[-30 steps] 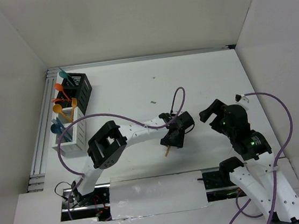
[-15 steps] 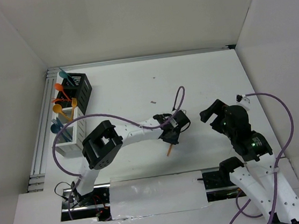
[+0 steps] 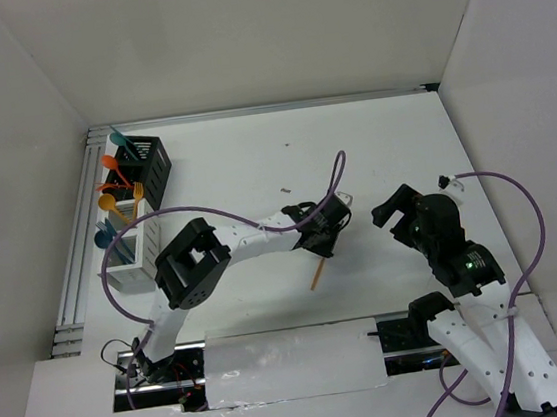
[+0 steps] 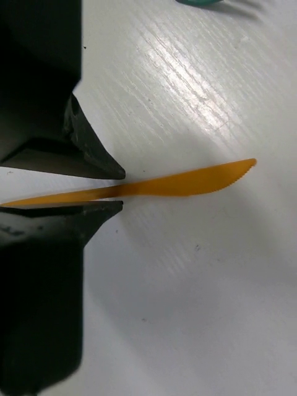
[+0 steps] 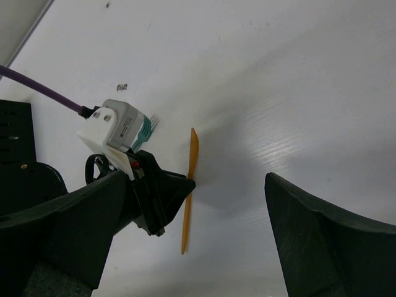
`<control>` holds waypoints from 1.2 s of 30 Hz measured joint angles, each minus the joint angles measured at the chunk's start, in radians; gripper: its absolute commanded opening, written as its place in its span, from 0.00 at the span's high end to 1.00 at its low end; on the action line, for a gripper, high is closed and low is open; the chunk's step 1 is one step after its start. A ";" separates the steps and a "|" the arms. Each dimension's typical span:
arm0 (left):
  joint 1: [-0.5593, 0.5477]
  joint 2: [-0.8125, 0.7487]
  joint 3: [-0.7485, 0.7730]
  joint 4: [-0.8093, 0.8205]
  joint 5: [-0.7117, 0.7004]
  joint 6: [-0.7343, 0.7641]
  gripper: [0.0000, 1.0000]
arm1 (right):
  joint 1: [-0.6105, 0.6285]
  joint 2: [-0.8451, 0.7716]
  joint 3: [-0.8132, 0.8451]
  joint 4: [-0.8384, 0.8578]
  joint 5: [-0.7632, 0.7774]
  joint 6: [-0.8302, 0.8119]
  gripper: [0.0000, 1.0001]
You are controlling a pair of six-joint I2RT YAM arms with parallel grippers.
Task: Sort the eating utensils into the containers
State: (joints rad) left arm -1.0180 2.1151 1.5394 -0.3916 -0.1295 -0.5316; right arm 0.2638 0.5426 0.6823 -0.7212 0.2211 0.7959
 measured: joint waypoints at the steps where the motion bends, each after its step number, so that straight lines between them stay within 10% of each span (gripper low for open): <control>1: 0.000 0.004 0.004 0.001 -0.003 0.004 0.74 | 0.000 0.000 0.000 0.000 0.001 0.001 0.01; 9: 0.003 -0.010 -0.025 0.031 -0.005 -0.003 0.94 | 0.000 0.000 0.000 0.000 0.007 0.010 0.01; 23: 0.237 -0.325 -0.153 -0.020 0.120 -0.012 0.94 | 0.000 0.082 0.014 0.034 -0.039 -0.026 0.02; 30: 0.532 -0.715 -0.270 0.175 0.399 0.159 0.51 | 0.000 0.157 0.030 0.077 -0.059 -0.062 0.01; 36: 0.398 -0.744 -0.355 0.171 0.535 0.354 0.37 | 0.000 0.191 0.030 0.107 -0.060 -0.034 0.00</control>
State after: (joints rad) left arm -0.6201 1.3712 1.1843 -0.2211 0.4053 -0.1772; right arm 0.2634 0.7334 0.7124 -0.6144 0.1608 0.7624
